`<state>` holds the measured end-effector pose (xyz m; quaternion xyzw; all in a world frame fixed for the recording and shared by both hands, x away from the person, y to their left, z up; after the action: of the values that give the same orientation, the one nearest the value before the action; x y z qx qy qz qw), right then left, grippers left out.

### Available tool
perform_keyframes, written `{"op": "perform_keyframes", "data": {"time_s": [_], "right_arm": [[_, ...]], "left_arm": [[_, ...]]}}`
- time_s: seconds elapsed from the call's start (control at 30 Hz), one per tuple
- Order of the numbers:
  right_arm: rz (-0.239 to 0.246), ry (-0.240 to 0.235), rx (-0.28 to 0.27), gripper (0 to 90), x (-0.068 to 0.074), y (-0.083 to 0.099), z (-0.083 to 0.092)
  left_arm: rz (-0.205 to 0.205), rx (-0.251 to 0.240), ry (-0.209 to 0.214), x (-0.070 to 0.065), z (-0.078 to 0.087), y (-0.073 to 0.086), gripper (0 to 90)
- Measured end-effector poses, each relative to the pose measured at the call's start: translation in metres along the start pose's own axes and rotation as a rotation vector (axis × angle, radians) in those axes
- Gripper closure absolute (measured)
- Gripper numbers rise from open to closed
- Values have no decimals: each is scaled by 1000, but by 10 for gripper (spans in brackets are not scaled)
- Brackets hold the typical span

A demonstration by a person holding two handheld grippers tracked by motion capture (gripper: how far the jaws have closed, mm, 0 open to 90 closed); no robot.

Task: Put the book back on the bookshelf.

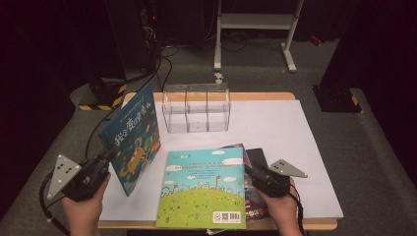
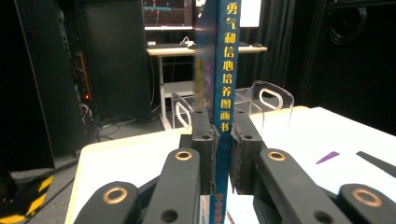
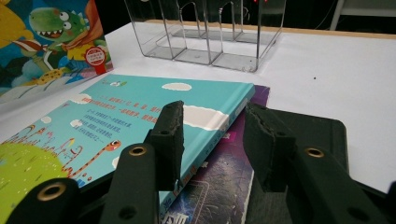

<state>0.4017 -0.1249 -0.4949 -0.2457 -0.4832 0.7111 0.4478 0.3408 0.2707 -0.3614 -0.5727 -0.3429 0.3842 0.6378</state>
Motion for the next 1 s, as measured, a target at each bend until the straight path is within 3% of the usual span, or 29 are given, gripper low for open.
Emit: {"op": "perform_keyframes", "data": {"time_s": [0.2,0.3,0.63,0.9,1.0], "right_arm": [[-10,-1,-10,580,-3,-4,1],[-16,-5,-14,579,-4,-6,0],[-4,-43,-6,573,9,-9,-10],[-12,-41,-12,570,7,-12,-12],[-12,-36,-13,569,6,-11,-10]], "left_arm": [[5,3,14,4,5,3,818],[8,8,46,5,8,6,811],[38,31,63,11,21,12,778],[53,42,98,5,12,18,762],[40,31,88,4,8,17,758]]}}
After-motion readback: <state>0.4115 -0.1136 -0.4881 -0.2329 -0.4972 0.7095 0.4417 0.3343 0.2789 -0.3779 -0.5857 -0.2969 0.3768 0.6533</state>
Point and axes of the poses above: each handheld gripper's, and its own axes: z roughly backward along the jaws, y roughly out of its underside, x roughly to its left, the point moved 10 cm from there along -z, roughly forward along the jaws, and after that the axes turned 8 degrees about y, right-handed, at the moved point
